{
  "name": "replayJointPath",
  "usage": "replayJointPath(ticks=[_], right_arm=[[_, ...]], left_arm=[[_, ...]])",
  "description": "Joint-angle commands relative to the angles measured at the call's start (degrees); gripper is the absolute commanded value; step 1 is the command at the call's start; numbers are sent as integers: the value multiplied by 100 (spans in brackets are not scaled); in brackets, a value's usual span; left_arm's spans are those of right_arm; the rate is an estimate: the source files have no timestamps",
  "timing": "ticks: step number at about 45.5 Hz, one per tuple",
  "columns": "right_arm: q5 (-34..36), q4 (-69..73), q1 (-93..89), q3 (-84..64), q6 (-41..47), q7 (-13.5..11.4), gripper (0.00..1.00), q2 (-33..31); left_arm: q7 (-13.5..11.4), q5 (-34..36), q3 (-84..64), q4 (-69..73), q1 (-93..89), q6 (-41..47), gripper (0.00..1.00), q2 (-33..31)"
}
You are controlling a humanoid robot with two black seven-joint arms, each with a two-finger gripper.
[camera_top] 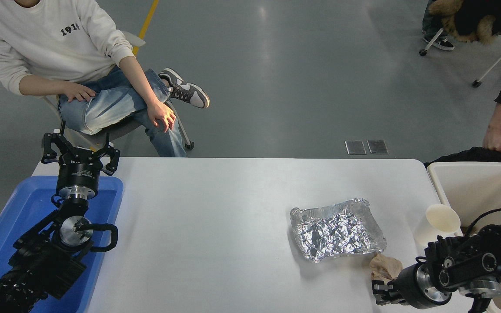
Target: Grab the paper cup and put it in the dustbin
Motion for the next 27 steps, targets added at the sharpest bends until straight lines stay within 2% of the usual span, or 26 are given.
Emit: replayJointPath(ticks=[1, 20, 27], right_arm=[[-4, 2, 30, -15, 0, 6, 0, 31], [31, 37, 136, -42, 9, -3, 0, 32], [31, 292, 644, -507, 26, 6, 0, -21]], left_arm=[[1, -9, 0, -1, 0, -8, 99, 0], [1, 0, 0, -1, 0, 19, 99, 0], [9, 0, 0, -1, 0, 19, 99, 0]])
